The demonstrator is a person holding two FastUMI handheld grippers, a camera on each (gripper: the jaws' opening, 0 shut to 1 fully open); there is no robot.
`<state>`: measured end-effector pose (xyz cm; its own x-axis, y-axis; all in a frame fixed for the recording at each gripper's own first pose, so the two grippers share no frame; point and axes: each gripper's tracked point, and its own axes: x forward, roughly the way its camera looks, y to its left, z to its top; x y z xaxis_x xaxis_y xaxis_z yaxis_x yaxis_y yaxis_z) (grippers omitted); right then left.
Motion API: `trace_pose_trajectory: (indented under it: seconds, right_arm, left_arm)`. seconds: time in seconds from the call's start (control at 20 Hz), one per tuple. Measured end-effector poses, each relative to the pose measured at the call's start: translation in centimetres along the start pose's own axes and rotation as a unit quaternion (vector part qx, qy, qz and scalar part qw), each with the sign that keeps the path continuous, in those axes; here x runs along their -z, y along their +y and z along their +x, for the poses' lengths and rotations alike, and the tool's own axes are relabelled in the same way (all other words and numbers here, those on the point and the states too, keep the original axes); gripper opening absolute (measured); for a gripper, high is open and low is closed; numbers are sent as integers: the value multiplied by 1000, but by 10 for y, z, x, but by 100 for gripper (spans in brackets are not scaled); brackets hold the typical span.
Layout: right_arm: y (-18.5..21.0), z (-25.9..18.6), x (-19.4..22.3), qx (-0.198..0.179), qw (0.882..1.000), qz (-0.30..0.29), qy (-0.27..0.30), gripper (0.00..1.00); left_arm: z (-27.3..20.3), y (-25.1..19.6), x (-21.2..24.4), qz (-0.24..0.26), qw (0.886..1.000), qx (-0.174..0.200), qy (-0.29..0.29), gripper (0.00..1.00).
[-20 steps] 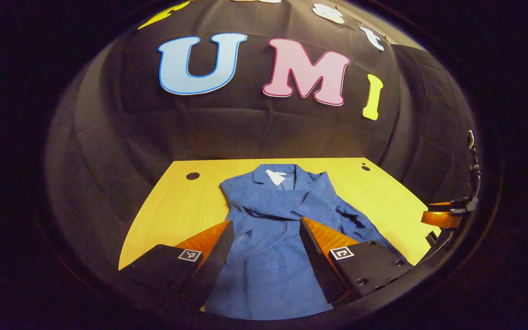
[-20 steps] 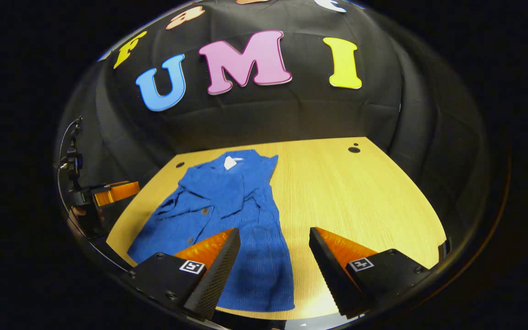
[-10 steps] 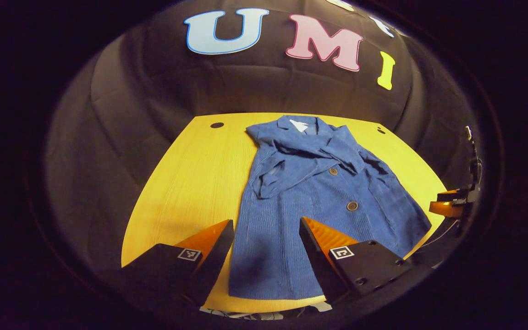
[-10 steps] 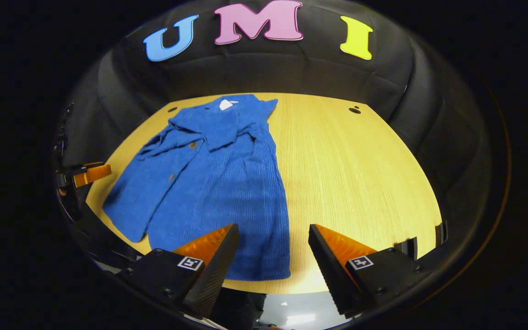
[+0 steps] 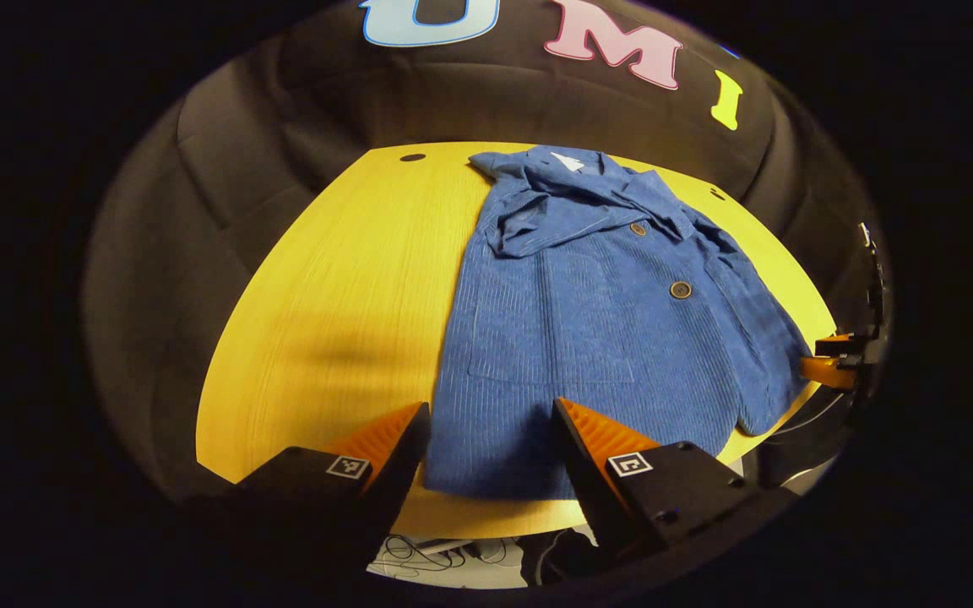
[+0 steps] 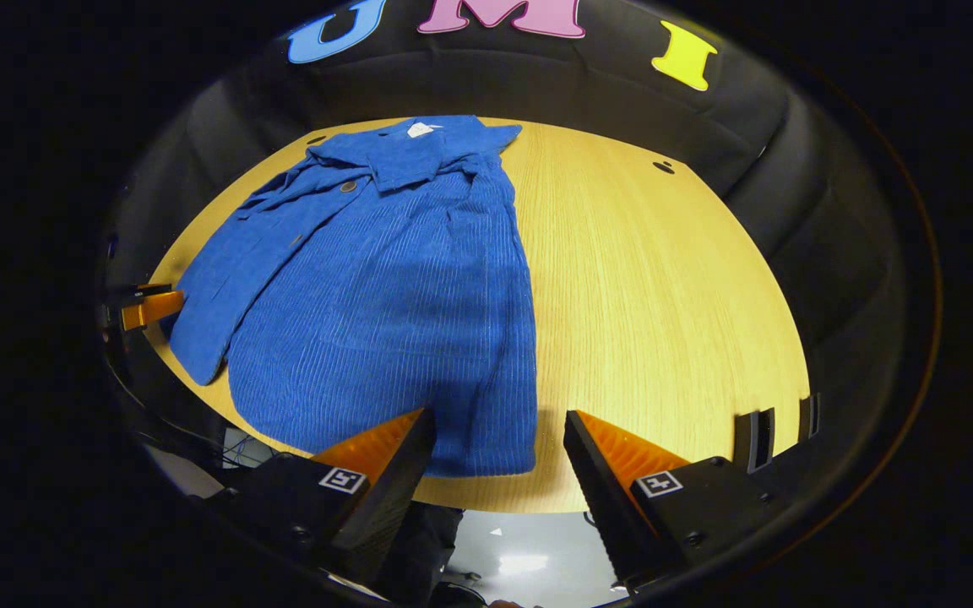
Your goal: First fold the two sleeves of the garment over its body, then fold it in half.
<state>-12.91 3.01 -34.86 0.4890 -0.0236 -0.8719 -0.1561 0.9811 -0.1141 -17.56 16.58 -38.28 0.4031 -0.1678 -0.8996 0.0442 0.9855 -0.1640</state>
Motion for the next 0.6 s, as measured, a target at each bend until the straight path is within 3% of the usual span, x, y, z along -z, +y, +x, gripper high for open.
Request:
trace_pose_trajectory:
  seconds: [0.15, 0.25, 0.3, 0.35, 0.5, 0.55, 0.6]
  right_arm:
    - [4, 4, 4, -6, 1000, 5, 12, 98]
    - [11, 5, 6, -31, 999, 19, 25, 96]
    - [20, 6, 8, -47, 998, 38, 35, 91]
    - [20, 5, 4, -48, 997, 44, 30, 81]
    - [29, 7, 5, -62, 997, 33, 42, 20]
    - [29, 6, 6, -66, 996, 27, 48, 12]
    - [29, 7, 3, -67, 996, 30, 43, 13]
  left_arm:
    - [0, 0, 6, 29, 1000, -9, 5, 85]
    - [0, -3, 5, 25, 1000, -10, 4, 84]
    - [2, -5, 4, 25, 1000, -7, 4, 80]
    - [3, -10, 6, 26, 1000, -1, 1, 65]
    - [2, -21, 3, 19, 1000, 22, -2, 20]
    - [4, -22, 1, 10, 1000, 26, 0, 5]
    - [5, -23, 0, 2, 999, 36, -1, 4]
